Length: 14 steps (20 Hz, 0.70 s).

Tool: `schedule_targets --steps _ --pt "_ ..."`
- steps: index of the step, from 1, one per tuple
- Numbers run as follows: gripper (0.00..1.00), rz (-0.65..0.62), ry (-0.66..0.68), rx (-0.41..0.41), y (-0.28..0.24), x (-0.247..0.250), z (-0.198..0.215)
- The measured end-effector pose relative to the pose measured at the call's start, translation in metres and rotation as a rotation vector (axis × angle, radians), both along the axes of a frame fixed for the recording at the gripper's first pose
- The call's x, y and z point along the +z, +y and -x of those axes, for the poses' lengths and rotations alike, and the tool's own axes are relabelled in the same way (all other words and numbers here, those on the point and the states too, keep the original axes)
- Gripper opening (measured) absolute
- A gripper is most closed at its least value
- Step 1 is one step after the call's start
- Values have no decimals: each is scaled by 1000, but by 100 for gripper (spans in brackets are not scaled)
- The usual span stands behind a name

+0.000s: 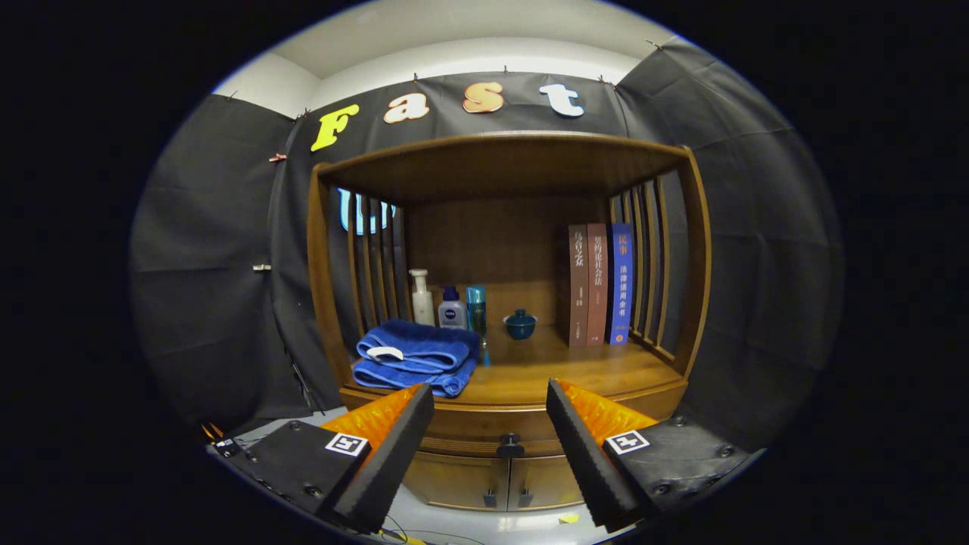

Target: Pull open the drawer, take out the items inside it, and place them on the countertop above the cabinet.

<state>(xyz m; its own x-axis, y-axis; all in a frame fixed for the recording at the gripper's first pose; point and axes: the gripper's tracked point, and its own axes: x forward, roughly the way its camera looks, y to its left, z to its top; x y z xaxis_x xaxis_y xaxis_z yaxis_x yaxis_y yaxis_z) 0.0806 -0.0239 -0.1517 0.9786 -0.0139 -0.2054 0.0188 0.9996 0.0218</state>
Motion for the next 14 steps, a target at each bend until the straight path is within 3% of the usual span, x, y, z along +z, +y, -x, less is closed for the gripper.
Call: schedule_targets --steps 14 --pt "97 -17 294 -39 -26 -190 -74"
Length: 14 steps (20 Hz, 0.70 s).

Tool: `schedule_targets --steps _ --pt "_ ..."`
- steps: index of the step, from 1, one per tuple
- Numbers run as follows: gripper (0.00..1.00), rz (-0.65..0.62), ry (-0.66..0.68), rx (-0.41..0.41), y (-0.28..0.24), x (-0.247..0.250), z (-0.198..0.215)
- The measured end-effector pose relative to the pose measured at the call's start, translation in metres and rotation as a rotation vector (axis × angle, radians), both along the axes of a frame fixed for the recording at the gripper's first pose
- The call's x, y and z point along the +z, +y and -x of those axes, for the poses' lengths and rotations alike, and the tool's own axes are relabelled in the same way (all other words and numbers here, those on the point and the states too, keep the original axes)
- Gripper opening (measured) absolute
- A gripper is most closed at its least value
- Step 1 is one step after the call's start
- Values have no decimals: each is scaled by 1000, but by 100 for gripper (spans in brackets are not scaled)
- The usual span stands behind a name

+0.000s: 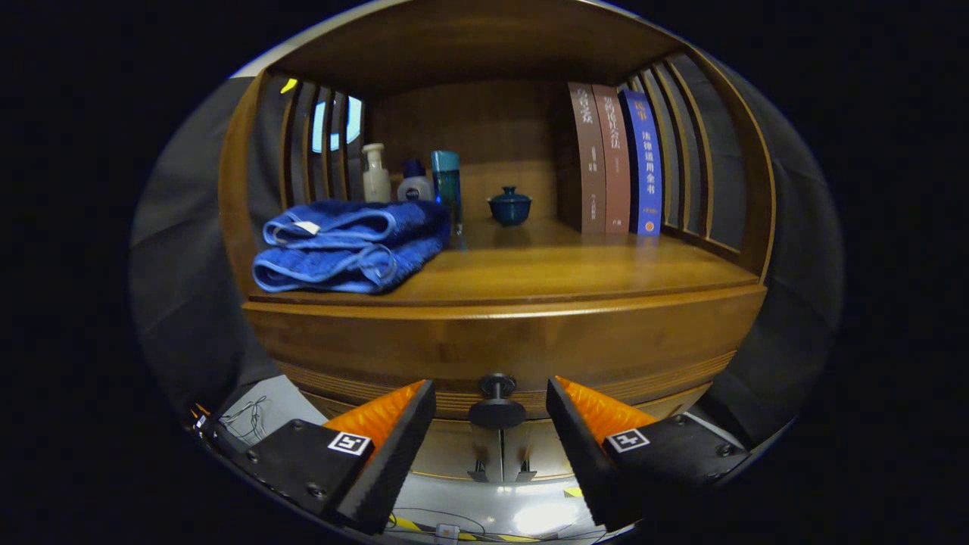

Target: Pull open the drawer, take out the items inside it, and place them on the countertop above the cabinet.

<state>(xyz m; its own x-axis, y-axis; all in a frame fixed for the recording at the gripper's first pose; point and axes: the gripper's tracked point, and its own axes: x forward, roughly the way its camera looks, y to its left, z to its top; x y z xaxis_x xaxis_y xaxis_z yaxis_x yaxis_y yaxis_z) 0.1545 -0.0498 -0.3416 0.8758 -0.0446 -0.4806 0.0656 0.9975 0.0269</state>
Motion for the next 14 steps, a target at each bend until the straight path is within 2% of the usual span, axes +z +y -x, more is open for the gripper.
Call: schedule_targets --steps 4,6,9,11,14 --pt "85 -14 22 -23 -4 -18 -9" --pt "73 -18 38 -12 -1 -22 -8" --pt "45 -13 38 -17 -1 -22 -7" --pt "36 -12 37 -18 -2 -22 -8" --pt "36 -12 40 -22 -2 -21 -7"
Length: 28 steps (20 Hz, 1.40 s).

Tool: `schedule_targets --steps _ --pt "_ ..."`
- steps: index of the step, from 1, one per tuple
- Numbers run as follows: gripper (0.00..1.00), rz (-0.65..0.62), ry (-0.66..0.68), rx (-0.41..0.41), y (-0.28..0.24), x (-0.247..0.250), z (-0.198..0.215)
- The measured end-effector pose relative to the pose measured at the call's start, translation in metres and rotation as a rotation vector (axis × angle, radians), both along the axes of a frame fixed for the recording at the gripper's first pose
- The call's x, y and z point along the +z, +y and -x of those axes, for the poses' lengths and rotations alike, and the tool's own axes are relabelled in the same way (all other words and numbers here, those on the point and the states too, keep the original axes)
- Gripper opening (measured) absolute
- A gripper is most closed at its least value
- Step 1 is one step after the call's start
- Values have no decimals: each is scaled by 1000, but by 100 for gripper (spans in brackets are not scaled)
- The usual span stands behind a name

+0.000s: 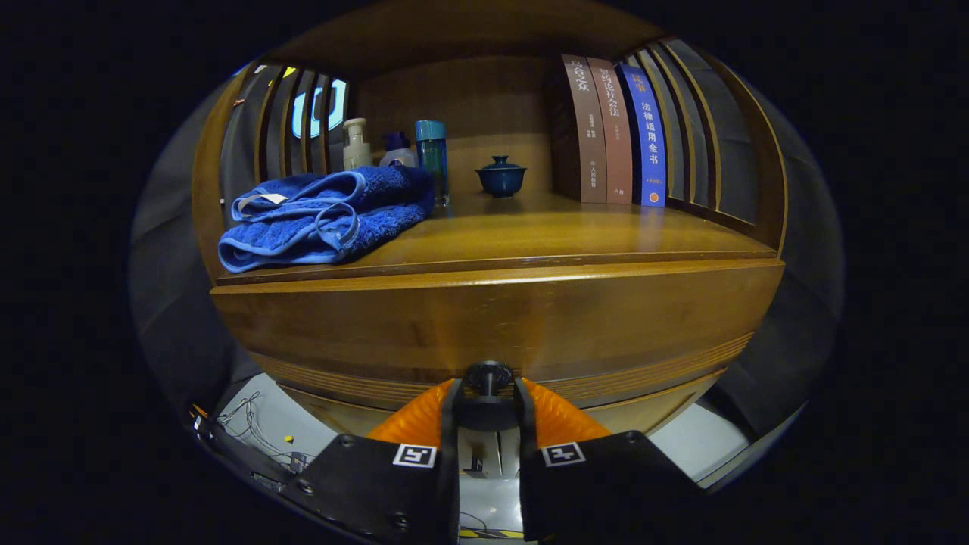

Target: Pull open the drawer, take out the items inside it, and place them on the countertop above the cabinet.

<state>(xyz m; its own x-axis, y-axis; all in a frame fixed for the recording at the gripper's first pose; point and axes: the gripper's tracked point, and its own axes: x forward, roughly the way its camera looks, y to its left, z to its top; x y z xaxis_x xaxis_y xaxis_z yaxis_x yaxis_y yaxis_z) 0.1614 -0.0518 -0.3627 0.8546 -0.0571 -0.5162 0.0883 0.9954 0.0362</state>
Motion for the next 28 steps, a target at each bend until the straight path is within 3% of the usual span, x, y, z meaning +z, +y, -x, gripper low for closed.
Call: schedule_targets --steps 6,20,28 --pt "36 20 21 9 3 5 26" --pt "35 36 89 26 13 22 153" --pt "35 29 119 15 18 16 193"
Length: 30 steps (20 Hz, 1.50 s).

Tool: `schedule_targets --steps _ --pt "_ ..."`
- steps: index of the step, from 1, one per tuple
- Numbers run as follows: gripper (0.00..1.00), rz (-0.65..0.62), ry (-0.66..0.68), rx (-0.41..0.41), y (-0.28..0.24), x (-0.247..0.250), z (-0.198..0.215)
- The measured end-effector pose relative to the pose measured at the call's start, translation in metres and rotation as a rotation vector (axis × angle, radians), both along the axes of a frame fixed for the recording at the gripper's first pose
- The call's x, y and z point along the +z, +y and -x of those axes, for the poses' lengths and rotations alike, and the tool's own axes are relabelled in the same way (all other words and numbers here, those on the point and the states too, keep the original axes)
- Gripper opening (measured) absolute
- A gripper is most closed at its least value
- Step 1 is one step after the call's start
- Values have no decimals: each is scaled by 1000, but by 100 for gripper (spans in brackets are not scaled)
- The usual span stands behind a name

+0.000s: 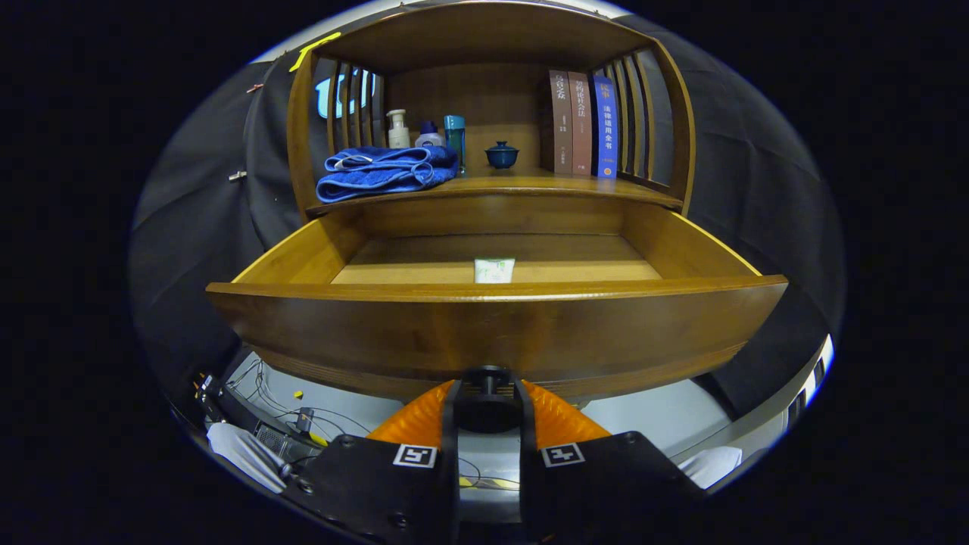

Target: Pull open the drawer, take out the items inside it, and place them on the countertop above the cabinet.

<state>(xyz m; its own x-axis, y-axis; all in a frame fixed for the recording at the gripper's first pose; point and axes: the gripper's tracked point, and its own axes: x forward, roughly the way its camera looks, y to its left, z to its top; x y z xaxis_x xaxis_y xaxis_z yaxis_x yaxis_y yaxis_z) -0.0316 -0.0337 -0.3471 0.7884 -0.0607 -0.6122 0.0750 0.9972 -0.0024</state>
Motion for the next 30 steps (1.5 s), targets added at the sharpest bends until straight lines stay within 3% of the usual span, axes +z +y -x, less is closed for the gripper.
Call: schedule_targets --steps 3,6,9,13,17,21,24,30 --pt "35 22 1 11 0 -3 0" --pt "50 -25 11 32 8 -2 7" --pt "99 -16 -15 0 5 21 23" --pt "99 -40 -75 10 18 77 16" --pt "99 -91 -112 -22 10 113 -38" --pt "99 -103 5 -20 8 94 -88" --pt "99 -39 123 -40 -5 73 -122" --pt "99 -31 389 14 -2 12 -157"
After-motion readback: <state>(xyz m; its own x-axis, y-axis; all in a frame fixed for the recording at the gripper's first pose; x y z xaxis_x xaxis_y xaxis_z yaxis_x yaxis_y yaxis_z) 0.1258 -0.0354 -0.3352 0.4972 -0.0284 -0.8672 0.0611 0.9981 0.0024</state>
